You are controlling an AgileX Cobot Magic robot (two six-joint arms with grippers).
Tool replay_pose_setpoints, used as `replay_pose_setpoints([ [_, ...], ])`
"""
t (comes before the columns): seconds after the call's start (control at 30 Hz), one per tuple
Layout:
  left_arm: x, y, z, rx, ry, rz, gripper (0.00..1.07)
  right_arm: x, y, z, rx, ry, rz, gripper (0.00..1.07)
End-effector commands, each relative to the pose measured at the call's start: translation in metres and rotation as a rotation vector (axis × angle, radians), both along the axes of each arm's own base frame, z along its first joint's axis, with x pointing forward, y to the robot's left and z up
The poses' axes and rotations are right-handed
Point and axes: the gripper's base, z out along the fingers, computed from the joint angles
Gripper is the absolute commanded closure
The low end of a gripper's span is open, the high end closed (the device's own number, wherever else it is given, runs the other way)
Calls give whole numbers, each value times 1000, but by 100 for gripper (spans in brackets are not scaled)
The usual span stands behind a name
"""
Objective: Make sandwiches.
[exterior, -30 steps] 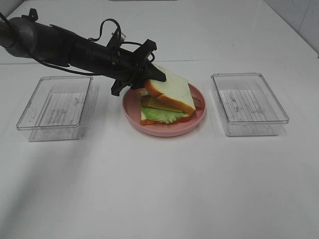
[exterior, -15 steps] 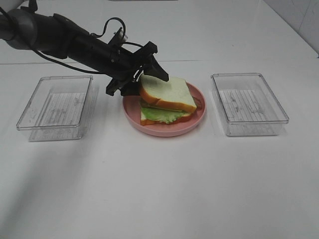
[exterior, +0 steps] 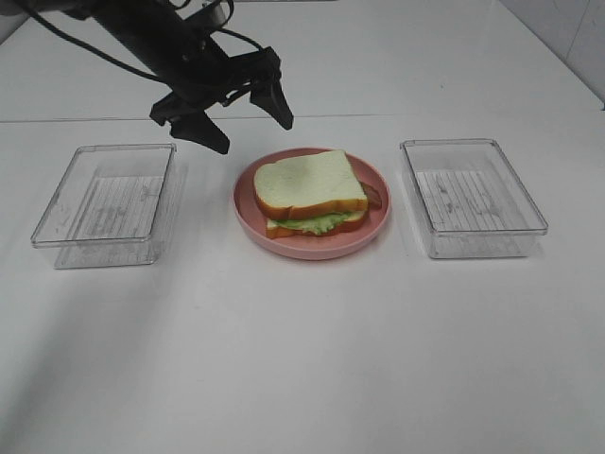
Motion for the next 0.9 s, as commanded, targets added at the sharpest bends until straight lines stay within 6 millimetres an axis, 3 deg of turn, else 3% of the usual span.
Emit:
replay_pose_setpoints([
  [0.03,-4,2,19,41,26,-49,11,-3,-1,0,-12,-34,-1,11],
  [0.17,-5,5,30,90,28,-55,11,-3,-1,0,-12,-34,-1,11],
  [0.23,-5,15,41,211,27,-62,11,-3,-1,0,-12,-34,-1,11],
  [0.6,-3,41,56,456,-52,-15,11,-3,-1,0,-12,-34,-1,11],
  [0.9,15,113,58,504,-37,115,11,-3,-1,0,-12,-34,-2,11],
])
